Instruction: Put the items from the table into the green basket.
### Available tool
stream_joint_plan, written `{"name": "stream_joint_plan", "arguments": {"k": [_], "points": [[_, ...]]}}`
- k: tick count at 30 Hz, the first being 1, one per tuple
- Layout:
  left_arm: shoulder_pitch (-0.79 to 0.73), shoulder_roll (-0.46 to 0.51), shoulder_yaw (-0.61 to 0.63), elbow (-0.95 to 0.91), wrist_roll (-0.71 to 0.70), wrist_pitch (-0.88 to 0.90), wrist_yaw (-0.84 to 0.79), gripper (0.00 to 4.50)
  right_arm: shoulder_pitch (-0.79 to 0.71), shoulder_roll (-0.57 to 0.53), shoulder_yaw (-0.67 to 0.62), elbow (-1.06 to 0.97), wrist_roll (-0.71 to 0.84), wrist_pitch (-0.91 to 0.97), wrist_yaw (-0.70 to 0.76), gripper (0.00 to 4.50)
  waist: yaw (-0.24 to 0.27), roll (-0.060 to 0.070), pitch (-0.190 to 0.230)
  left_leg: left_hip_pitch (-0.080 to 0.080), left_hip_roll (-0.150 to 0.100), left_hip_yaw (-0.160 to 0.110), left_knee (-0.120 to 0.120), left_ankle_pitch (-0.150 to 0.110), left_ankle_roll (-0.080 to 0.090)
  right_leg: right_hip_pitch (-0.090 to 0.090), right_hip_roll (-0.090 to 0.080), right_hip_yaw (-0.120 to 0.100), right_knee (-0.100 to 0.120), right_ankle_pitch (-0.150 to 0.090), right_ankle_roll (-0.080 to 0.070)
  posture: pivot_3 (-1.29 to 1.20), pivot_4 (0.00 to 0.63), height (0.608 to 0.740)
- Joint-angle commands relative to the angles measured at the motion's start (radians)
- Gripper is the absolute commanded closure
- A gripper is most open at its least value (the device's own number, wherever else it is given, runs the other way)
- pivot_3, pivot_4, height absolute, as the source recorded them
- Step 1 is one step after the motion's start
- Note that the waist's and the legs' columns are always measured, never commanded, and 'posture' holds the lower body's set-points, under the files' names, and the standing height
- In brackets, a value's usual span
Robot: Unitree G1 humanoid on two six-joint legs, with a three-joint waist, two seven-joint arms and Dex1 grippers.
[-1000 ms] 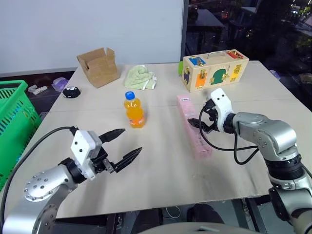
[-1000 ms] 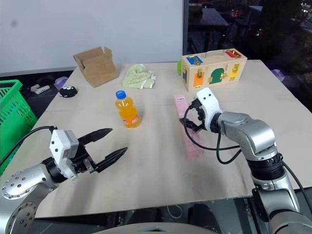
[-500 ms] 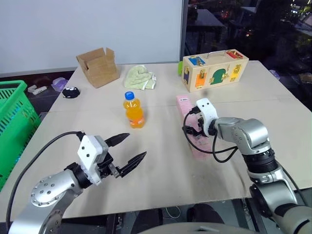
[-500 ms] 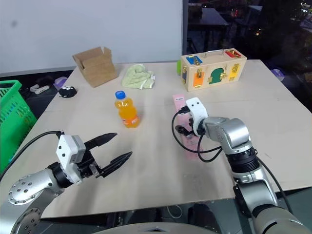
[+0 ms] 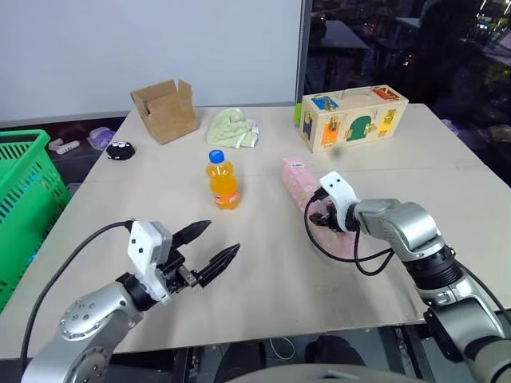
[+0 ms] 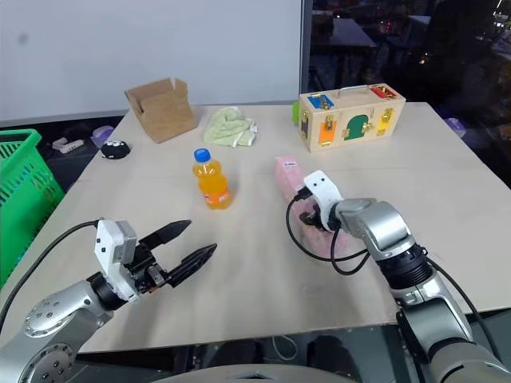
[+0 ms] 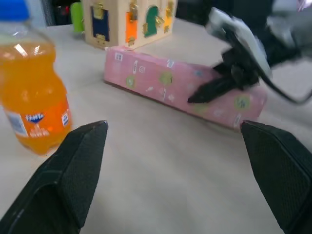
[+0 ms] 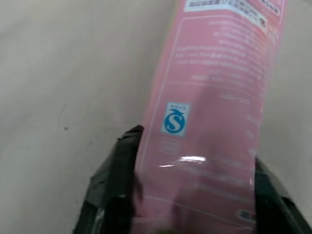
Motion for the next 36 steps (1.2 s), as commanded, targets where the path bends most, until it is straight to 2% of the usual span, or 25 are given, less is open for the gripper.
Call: {"name": "stream_joint_plan", "arguments": {"k": [1,3,7,12,16,26,36], "points": [[-0.053,-0.001,0.027,-0.039,-0.184,0.080,0.076,0.00,0.042,-0.024,-0.159,-0.070,0.083,0.007,0.060,2.78,0.007,-0.002,-0.001,0.000,0.000,0.000,0.000,0.000,0.000,0.000,0.000,0.000,0.000,0.000,0.000,0.12,0.000,0.740],[-0.111,-0.021,0.007,-0.017,-0.278,0.115,0.134,0.00,0.089,-0.058,-0.262,-0.182,0.199,0.028,0.156,2.78,0.015,0.002,0.002,-0.001,-0.001,-0.001,0.000,0.000,0.000,0.000,-0.001,-0.001,-0.001,0.000,0.000,0.10,0.000,0.740],[-0.209,-0.044,-0.017,0.040,-0.476,0.170,0.221,0.00,0.152,-0.101,-0.356,-0.343,0.397,0.036,0.306,2.78,0.008,0.009,0.006,-0.003,-0.002,-0.002,0.000,-0.002,0.003,0.000,0.000,0.000,-0.002,0.001,0.005,0.05,0.000,0.740],[-0.319,-0.038,-0.061,0.138,-0.713,0.232,0.255,0.00,0.159,-0.095,-0.345,-0.401,0.511,-0.003,0.387,2.78,-0.025,0.009,0.006,-0.002,-0.001,-0.006,0.000,-0.002,0.004,0.000,0.006,0.000,0.000,0.001,0.004,0.01,0.000,0.740],[-0.401,-0.044,-0.072,0.213,-0.823,0.239,0.288,0.00,0.144,-0.090,-0.317,-0.401,0.554,-0.038,0.434,2.78,-0.037,0.009,0.007,-0.001,-0.002,-0.007,0.001,-0.002,0.004,0.000,0.006,0.000,0.001,0.001,0.004,0.00,0.000,0.740],[-0.428,-0.035,-0.103,0.209,-0.816,0.248,0.316,0.00,0.118,-0.087,-0.309,-0.375,0.634,-0.131,0.515,2.78,-0.035,0.009,0.006,-0.002,-0.003,-0.002,0.002,-0.002,0.004,0.000,0.004,0.002,-0.001,0.001,0.004,0.03,0.000,0.740],[-0.481,-0.096,-0.146,0.192,-0.811,0.224,0.330,0.00,0.080,-0.109,-0.212,-0.327,0.608,-0.154,0.572,2.78,-0.033,0.009,0.007,-0.001,-0.004,-0.001,0.002,-0.002,0.004,0.000,0.004,0.002,0.000,0.001,0.004,0.06,0.000,0.740]]}}
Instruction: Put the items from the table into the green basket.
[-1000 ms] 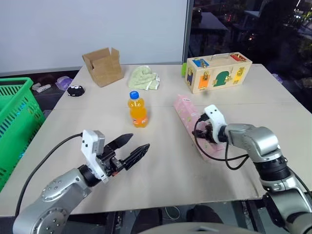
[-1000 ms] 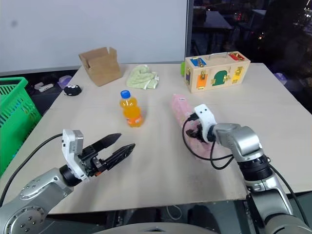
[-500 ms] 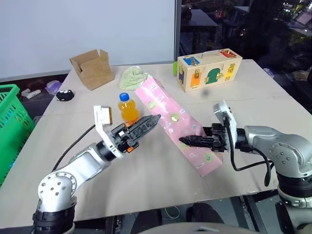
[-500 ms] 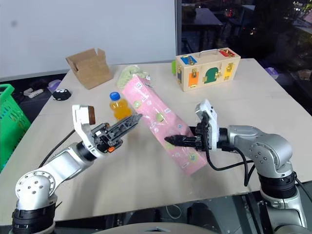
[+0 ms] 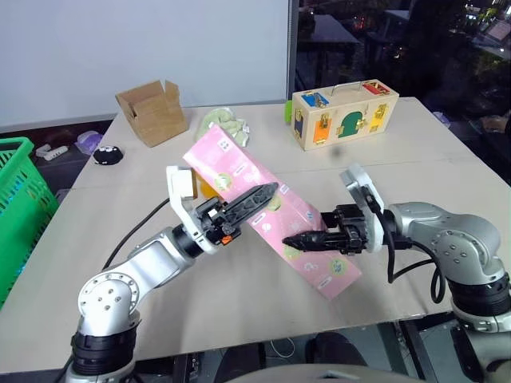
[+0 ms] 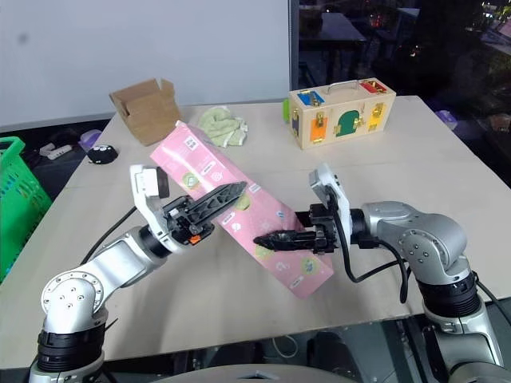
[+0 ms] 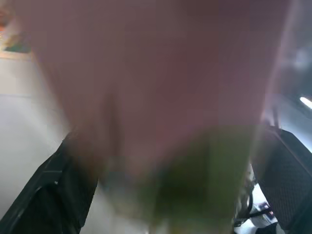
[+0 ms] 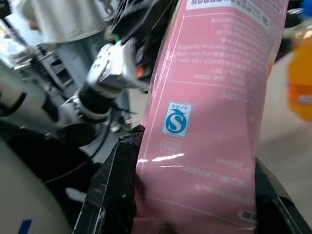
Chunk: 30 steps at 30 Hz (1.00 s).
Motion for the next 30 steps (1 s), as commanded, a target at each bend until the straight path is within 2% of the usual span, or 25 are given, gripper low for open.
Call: {"name": "stream_joint_plan", "arguments": {"k": [1,2,5,6,8,11,12,14,20,24,26,30], "points": [[-0.003,-0.006,-0.004,-0.035,-0.010,-0.015,0.001,0.00,-0.047,0.004,0.000,0.009,0.027,-0.027,0.028,2.78,0.002,0.000,0.000,0.000,0.000,0.000,0.000,0.000,0.000,0.000,0.000,0.000,0.000,0.000,0.000,0.06,0.000,0.740],[0.003,-0.007,-0.003,-0.039,-0.011,-0.018,0.002,0.51,-0.052,0.007,-0.005,0.017,0.036,-0.025,0.027,2.81,0.003,0.000,0.000,0.000,0.000,-0.001,0.000,0.000,0.000,0.000,0.000,0.000,0.000,0.000,0.000,0.06,0.000,0.740],[0.014,-0.008,0.008,-0.049,-0.014,-0.029,0.007,1.62,-0.061,0.014,-0.015,0.035,0.063,-0.014,0.028,2.81,0.005,0.000,0.000,-0.001,0.000,-0.002,0.000,0.000,0.000,0.000,0.000,0.000,0.000,0.001,-0.001,0.07,0.000,0.740],[0.015,-0.006,0.013,-0.052,-0.015,-0.034,0.008,2.05,-0.064,0.021,-0.021,0.043,0.072,-0.017,0.024,2.44,0.006,0.000,0.000,-0.001,0.000,-0.002,0.000,0.000,0.000,0.000,0.000,0.000,0.000,0.001,-0.002,0.07,0.000,0.740],[0.017,-0.003,0.022,-0.058,-0.013,-0.045,0.010,2.06,-0.067,0.030,-0.031,0.054,0.086,-0.021,0.016,1.75,0.006,0.000,0.000,-0.001,0.000,-0.002,0.000,0.000,0.000,0.000,0.000,0.000,-0.001,0.002,-0.002,0.07,0.000,0.740],[0.011,0.014,0.047,-0.071,-0.018,-0.060,0.025,2.06,-0.055,0.025,-0.024,0.042,0.027,-0.080,0.007,0.31,0.008,0.000,0.000,-0.001,0.000,-0.002,0.000,0.000,0.000,0.000,0.000,0.000,0.000,0.001,-0.001,0.07,0.000,0.740],[0.010,0.026,0.058,-0.078,-0.020,-0.063,0.029,2.06,-0.052,0.018,-0.023,0.042,0.014,-0.095,0.010,0.08,0.009,0.000,0.000,-0.001,0.000,-0.002,0.000,0.000,0.000,0.000,0.000,0.000,0.000,0.001,0.000,0.07,0.000,0.740],[0.020,0.071,0.102,-0.102,-0.025,-0.065,0.028,2.06,-0.042,-0.014,-0.017,0.046,-0.041,-0.149,0.020,0.08,0.009,0.000,0.000,-0.001,0.000,-0.002,0.000,0.000,0.000,0.000,0.000,0.000,0.000,0.000,0.000,0.08,0.000,0.740],[0.109,0.220,0.368,-0.128,-0.110,-0.105,0.072,2.06,-0.035,-0.082,-0.003,0.050,-0.185,-0.321,0.044,0.08,0.010,0.000,0.001,-0.001,0.001,-0.001,-0.001,0.000,0.000,-0.001,-0.001,0.000,-0.001,0.000,0.000,0.11,0.000,0.740],[0.238,0.262,0.564,-0.132,-0.146,-0.121,0.100,2.06,-0.107,-0.005,0.092,0.046,-0.249,-0.406,0.061,0.08,0.028,0.000,0.002,0.000,0.003,0.000,-0.002,0.000,0.000,-0.001,-0.001,-0.001,0.000,-0.002,-0.002,0.22,0.000,0.740],[0.292,0.263,0.613,-0.150,-0.146,-0.128,0.107,2.06,-0.145,0.036,0.141,0.063,-0.279,-0.431,0.063,0.08,0.038,0.000,0.003,0.000,0.003,-0.001,-0.002,0.000,0.000,-0.001,-0.001,-0.001,0.000,-0.002,-0.002,0.27,0.000,0.740],[0.389,0.237,0.723,-0.189,-0.153,-0.160,0.133,2.06,-0.207,0.106,0.192,0.129,-0.306,-0.465,0.085,0.08,0.088,-0.002,0.003,0.000,0.004,-0.002,-0.002,0.000,-0.001,0.000,-0.003,-0.004,-0.001,-0.002,-0.003,0.36,0.000,0.740]]}}
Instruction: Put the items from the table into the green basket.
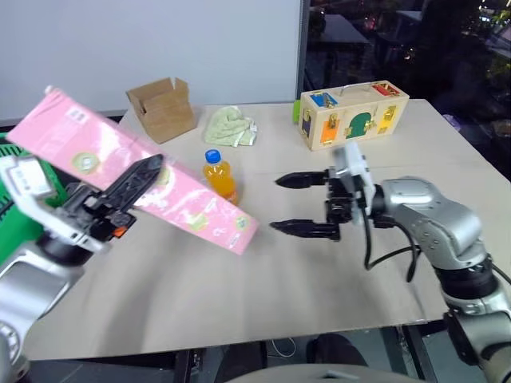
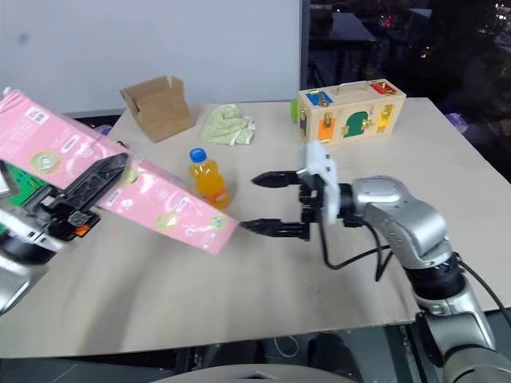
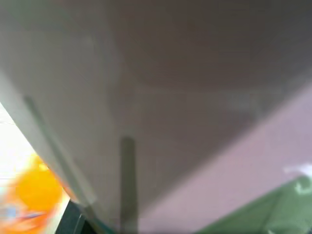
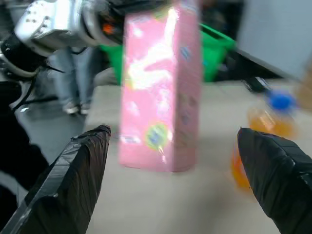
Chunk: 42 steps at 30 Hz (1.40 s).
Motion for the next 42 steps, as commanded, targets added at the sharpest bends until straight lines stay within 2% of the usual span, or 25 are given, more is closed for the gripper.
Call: {"name": "stream_joint_plan", "arguments": {"k": [1,3,4,9,12,15,18,22,26,30,33,36,39,42], "points": [[0.065,-0.013,0.130,-0.068,-0.021,-0.055,0.012,2.06,-0.048,0.032,0.030,0.050,-0.036,-0.061,0.035,0.08,0.023,-0.001,0.000,0.000,0.000,0.000,0.000,0.000,0.000,0.000,-0.001,0.000,-0.001,0.000,0.000,0.37,0.000,0.740],[0.123,-0.030,0.182,-0.090,-0.014,-0.067,0.010,2.06,-0.057,0.046,0.036,0.084,-0.041,-0.077,0.058,0.08,0.057,-0.001,0.000,-0.001,-0.001,0.000,0.000,0.000,0.000,0.000,-0.003,-0.001,-0.002,0.000,-0.001,0.40,0.000,0.740],[0.154,-0.043,0.208,-0.102,-0.001,-0.077,0.011,2.06,-0.058,0.050,0.042,0.100,-0.048,-0.094,0.075,0.08,0.067,-0.002,0.000,-0.002,-0.001,0.000,0.000,-0.001,-0.001,0.000,-0.009,-0.002,-0.004,0.001,-0.002,0.42,0.000,0.740],[0.277,-0.103,0.297,-0.159,0.025,-0.134,0.017,2.06,-0.062,0.089,0.064,0.166,-0.077,-0.155,0.122,0.08,0.135,-0.001,0.000,-0.005,-0.003,-0.002,-0.001,-0.002,-0.003,-0.002,-0.013,-0.008,-0.008,0.001,-0.001,0.48,0.000,0.740],[0.265,-0.089,0.322,-0.135,0.097,-0.188,0.063,2.06,-0.074,0.135,0.070,0.201,-0.125,-0.202,0.088,0.08,0.174,0.000,0.001,-0.007,-0.002,-0.005,-0.001,-0.004,-0.006,-0.002,-0.013,-0.012,-0.010,0.000,0.000,0.50,0.000,0.740],[0.214,0.026,0.378,-0.011,0.222,-0.206,0.070,2.06,-0.117,0.222,0.059,0.234,-0.181,-0.183,-0.053,0.08,0.204,0.000,0.001,-0.009,-0.001,-0.005,-0.002,-0.004,-0.006,-0.003,-0.012,-0.016,-0.010,0.000,0.000,0.51,0.000,0.740],[0.160,0.122,0.425,0.130,0.282,-0.195,0.042,2.06,-0.140,0.264,0.051,0.219,-0.186,-0.146,-0.106,0.08,0.230,0.000,0.001,-0.016,-0.001,-0.006,-0.002,-0.002,-0.011,-0.009,-0.008,-0.025,-0.010,0.000,0.000,0.50,0.000,0.740],[0.084,0.343,0.451,0.461,0.496,-0.190,-0.120,2.06,-0.171,0.318,0.039,0.197,-0.205,-0.082,-0.228,0.08,0.253,-0.003,-0.001,-0.022,-0.001,-0.006,-0.003,-0.003,-0.013,-0.013,-0.010,-0.032,-0.012,0.000,0.000,0.47,0.000,0.740],[-0.085,0.591,0.321,0.902,0.736,-0.297,-0.314,2.06,-0.200,0.381,0.010,0.157,-0.193,-0.037,-0.333,0.08,0.253,-0.005,-0.002,-0.026,-0.001,-0.006,-0.005,-0.003,-0.014,-0.017,-0.011,-0.037,-0.015,0.000,0.000,0.41,0.000,0.740],[-0.353,0.725,0.093,1.239,0.885,-0.411,-0.370,2.06,-0.236,0.423,-0.004,0.153,-0.180,-0.030,-0.368,0.08,0.242,-0.006,-0.002,-0.029,-0.002,-0.006,-0.007,-0.003,-0.015,-0.019,-0.011,-0.039,-0.016,0.000,0.000,0.37,0.000,0.740],[-0.614,0.742,-0.106,1.406,0.973,-0.470,-0.438,2.06,-0.261,0.441,-0.007,0.153,-0.169,-0.041,-0.361,0.08,0.229,-0.008,-0.004,-0.031,-0.002,-0.006,-0.007,-0.002,-0.015,-0.019,-0.011,-0.040,-0.016,0.004,0.000,0.37,0.000,0.740],[-0.895,0.702,-0.294,1.567,1.120,-0.521,-0.493,2.06,-0.290,0.441,-0.003,0.159,-0.167,-0.062,-0.335,0.08,0.220,-0.013,-0.007,-0.035,-0.002,-0.010,-0.006,0.001,-0.012,-0.021,-0.010,-0.043,-0.015,0.005,-0.001,0.33,0.000,0.740],[-1.075,0.661,-0.398,1.718,1.256,-0.590,-0.492,2.06,-0.317,0.450,-0.010,0.171,-0.166,-0.060,-0.338,0.08,0.198,-0.015,-0.008,-0.035,-0.002,-0.012,-0.006,0.002,-0.014,-0.021,-0.010,-0.045,-0.013,0.005,-0.001,0.29,0.000,0.740],[-1.154,0.625,-0.442,1.826,1.346,-0.631,-0.471,2.06,-0.331,0.446,-0.010,0.173,-0.173,-0.057,-0.341,0.08,0.168,-0.016,-0.008,-0.034,-0.002,-0.012,-0.004,0.003,-0.015,-0.021,-0.010,-0.045,-0.011,0.005,-0.001,0.27,0.000,0.740]]}}
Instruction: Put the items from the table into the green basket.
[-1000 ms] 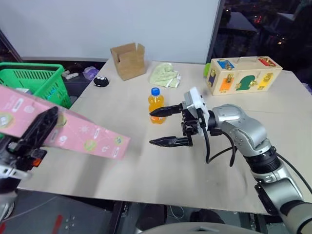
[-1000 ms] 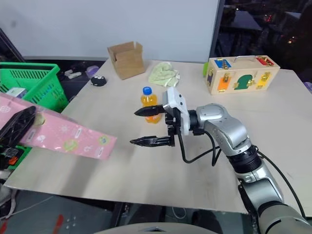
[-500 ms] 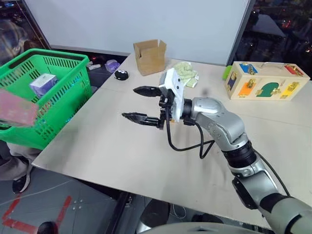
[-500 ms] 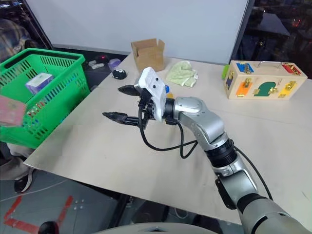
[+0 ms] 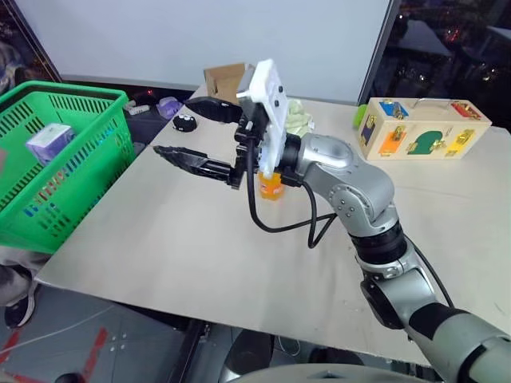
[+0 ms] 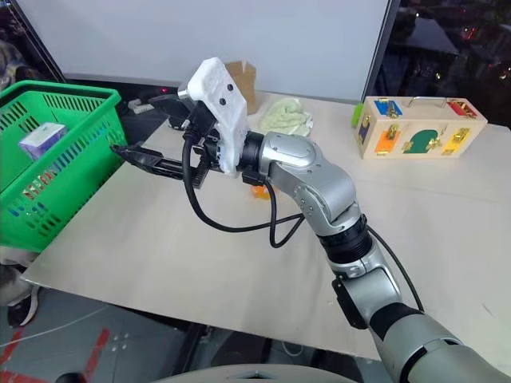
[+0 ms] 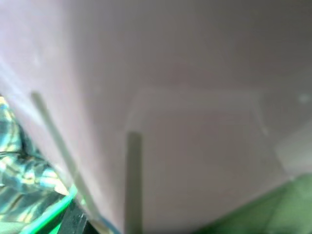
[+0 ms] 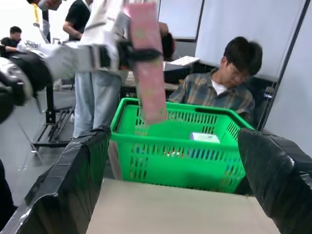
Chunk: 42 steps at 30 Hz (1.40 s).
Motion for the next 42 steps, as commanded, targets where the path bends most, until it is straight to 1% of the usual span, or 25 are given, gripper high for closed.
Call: {"name": "stream_joint_plan", "arguments": {"k": [1,5,6,7,8,9,10,13,14,16,17,19,20,22,23,24,25,27,28,29,30,31,32,34,42], "points": [[-0.062,-0.013,-0.035,0.087,0.100,-0.068,0.029,2.06,-0.023,-0.017,-0.017,-0.025,0.000,-0.010,0.006,0.08,-0.021,0.000,0.000,0.000,0.000,-0.001,0.001,0.000,0.000,0.000,0.000,0.000,0.001,0.000,0.000,0.25,0.000,0.740],[-0.043,-0.032,-0.050,0.140,0.180,-0.093,0.065,2.06,-0.011,-0.090,0.028,-0.046,-0.025,0.020,0.046,0.08,-0.065,-0.003,-0.001,0.000,0.000,-0.002,0.005,0.000,0.000,0.000,-0.001,0.000,0.006,0.000,0.000,0.24,0.000,0.740],[-0.039,-0.033,-0.039,0.148,0.186,-0.090,0.076,1.43,-0.008,-0.104,0.034,-0.047,-0.029,0.023,0.052,0.00,-0.069,-0.004,-0.001,0.000,0.000,-0.003,0.006,0.000,0.000,0.000,-0.001,-0.001,0.008,0.000,0.000,0.24,0.000,0.740],[-0.031,-0.033,-0.032,0.152,0.190,-0.095,0.076,1.30,-0.006,-0.116,0.040,-0.047,-0.031,0.025,0.058,0.00,-0.087,-0.006,-0.001,0.000,0.000,-0.003,0.006,0.000,0.000,0.000,-0.002,-0.001,0.009,0.000,0.000,0.24,0.000,0.740],[-0.025,-0.032,-0.025,0.153,0.193,-0.100,0.079,0.79,-0.004,-0.129,0.045,-0.048,-0.033,0.028,0.066,0.00,-0.096,-0.006,-0.001,0.000,0.000,-0.004,0.007,0.000,0.000,0.000,-0.002,-0.001,0.010,0.000,0.000,0.24,0.000,0.740],[-0.024,-0.031,-0.011,0.153,0.186,-0.102,0.081,0.62,-0.002,-0.141,0.051,-0.049,-0.037,0.024,0.075,0.00,-0.103,-0.006,-0.001,0.000,0.000,-0.004,0.007,0.000,0.000,0.000,-0.002,-0.001,0.011,0.000,0.000,0.24,0.000,0.740],[-0.026,-0.029,0.002,0.152,0.180,-0.101,0.079,0.03,0.000,-0.150,0.054,-0.049,-0.040,0.021,0.081,0.00,-0.112,-0.006,-0.001,0.000,0.000,-0.004,0.007,0.000,0.000,0.000,-0.002,-0.001,0.012,0.000,-0.001,0.24,0.000,0.740],[-0.045,-0.021,0.044,0.118,0.154,-0.100,0.029,0.03,0.007,-0.178,0.064,-0.050,-0.050,0.014,0.104,0.00,-0.126,-0.006,-0.001,0.001,0.000,-0.005,0.007,0.000,0.000,0.000,-0.002,-0.002,0.014,0.000,-0.001,0.24,0.000,0.740],[-0.053,-0.023,0.053,0.095,0.146,-0.101,-0.004,0.03,0.009,-0.185,0.064,-0.049,-0.052,0.014,0.109,0.00,-0.128,-0.006,-0.001,0.001,0.000,-0.005,0.007,0.000,0.000,0.000,-0.002,-0.002,0.014,0.000,-0.001,0.25,0.000,0.740],[-0.072,-0.042,0.077,0.009,0.094,-0.031,-0.120,0.03,0.015,-0.203,0.067,-0.052,-0.058,0.008,0.120,0.00,-0.131,-0.007,-0.002,0.001,0.000,-0.005,0.007,0.000,0.000,0.000,-0.002,-0.002,0.014,0.000,-0.001,0.25,0.000,0.740],[-0.050,-0.061,0.080,-0.083,0.053,0.045,-0.200,0.03,0.020,-0.213,0.064,-0.054,-0.059,0.007,0.125,0.00,-0.131,-0.007,-0.002,0.000,0.000,-0.006,0.007,0.001,0.000,0.000,-0.002,-0.003,0.014,0.000,-0.001,0.25,0.000,0.740],[0.123,-0.107,0.091,-0.405,-0.083,0.270,-0.367,0.03,0.035,-0.243,0.050,-0.062,-0.056,0.009,0.139,0.00,-0.131,-0.006,-0.001,0.000,-0.001,-0.008,0.008,0.001,0.000,0.001,-0.004,-0.004,0.014,0.000,-0.001,0.25,0.000,0.740],[0.197,-0.123,0.107,-0.526,-0.130,0.349,-0.403,0.03,0.040,-0.253,0.045,-0.065,-0.055,0.010,0.144,0.00,-0.132,-0.005,-0.001,0.000,0.000,-0.007,0.008,0.001,0.000,0.001,-0.005,-0.003,0.014,0.000,-0.001,0.25,0.000,0.740],[0.399,-0.193,0.106,-0.843,-0.237,0.491,-0.409,0.03,0.066,-0.299,0.022,-0.080,-0.052,0.022,0.153,0.00,-0.137,0.000,0.000,0.002,-0.001,-0.007,0.008,0.001,0.001,0.003,-0.009,0.000,0.014,0.000,-0.001,0.23,0.000,0.740],[0.472,-0.232,0.102,-0.961,-0.272,0.540,-0.394,0.03,0.081,-0.324,0.015,-0.088,-0.054,0.027,0.156,0.00,-0.139,0.002,0.000,0.005,-0.001,-0.008,0.008,0.000,0.001,0.004,-0.015,0.004,0.015,0.000,-0.001,0.22,0.000,0.740],[0.529,-0.265,0.093,-1.052,-0.290,0.573,-0.378,0.03,0.094,-0.347,0.010,-0.096,-0.058,0.031,0.157,0.00,-0.142,0.003,0.001,0.007,-0.002,-0.007,0.007,0.000,0.001,0.005,-0.016,0.005,0.015,0.000,-0.001,0.21,0.000,0.740],[0.570,-0.301,0.065,-1.112,-0.268,0.561,-0.352,0.03,0.111,-0.373,0.006,-0.107,-0.063,0.037,0.154,0.00,-0.147,0.003,0.001,0.009,-0.002,-0.005,0.007,0.000,0.002,0.006,-0.017,0.007,0.016,0.000,-0.001,0.18,0.000,0.740],[0.609,-0.361,0.014,-1.191,-0.245,0.562,-0.316,0.03,0.144,-0.421,-0.007,-0.134,-0.063,0.050,0.152,0.00,-0.155,0.002,0.000,0.012,-0.001,-0.005,0.007,0.000,0.002,0.008,-0.015,0.008,0.016,0.000,-0.001,0.15,0.000,0.740],[0.616,-0.380,0.001,-1.212,-0.245,0.572,-0.306,0.03,0.155,-0.436,-0.011,-0.145,-0.061,0.056,0.151,0.00,-0.161,0.001,0.000,0.012,-0.001,-0.004,0.007,0.000,0.002,0.008,-0.012,0.008,0.016,0.000,-0.001,0.14,0.000,0.740],[0.613,-0.398,-0.029,-1.230,-0.225,0.568,-0.291,0.03,0.170,-0.455,-0.022,-0.161,-0.056,0.066,0.146,0.00,-0.168,0.000,0.000,0.013,-0.001,-0.005,0.007,0.000,0.002,0.008,-0.005,0.009,0.016,0.000,-0.001,0.13,0.000,0.740],[0.603,-0.420,-0.074,-1.235,-0.193,0.549,-0.283,0.03,0.191,-0.479,-0.035,-0.183,-0.055,0.080,0.139,0.00,-0.173,-0.001,-0.001,0.013,0.000,-0.005,0.007,0.000,0.002,0.008,-0.003,0.009,0.017,0.000,-0.002,0.09,0.000,0.740],[0.570,-0.455,-0.136,-1.220,-0.144,0.520,-0.259,0.03,0.220,-0.508,-0.056,-0.211,-0.051,0.097,0.133,0.00,-0.176,0.001,0.000,0.014,0.000,-0.006,0.007,0.000,0.002,0.008,-0.003,0.010,0.017,0.000,-0.002,0.07,0.000,0.740],[0.529,-0.492,-0.189,-1.189,-0.094,0.491,-0.231,0.03,0.246,-0.531,-0.074,-0.239,-0.044,0.113,0.129,0.00,-0.174,0.009,0.001,0.015,0.000,-0.005,0.007,0.000,0.002,0.009,0.000,0.011,0.018,-0.001,-0.002,0.04,0.000,0.740],[0.462,-0.548,-0.256,-1.128,-0.030,0.450,-0.218,0.03,0.281,-0.563,-0.093,-0.284,-0.036,0.132,0.122,0.00,-0.177,0.015,0.002,0.018,-0.001,-0.003,0.007,0.000,0.002,0.013,-0.001,0.010,0.016,-0.001,-0.003,0.00,0.000,0.740],[0.295,-0.684,-0.379,-0.863,0.145,0.340,-0.176,0.03,0.360,-0.617,-0.141,-0.406,-0.020,0.214,0.061,0.00,-0.264,0.015,0.001,0.018,-0.002,0.001,0.008,0.000,0.002,0.013,0.000,0.012,0.015,-0.001,-0.002,-0.11,0.000,0.740]]}}
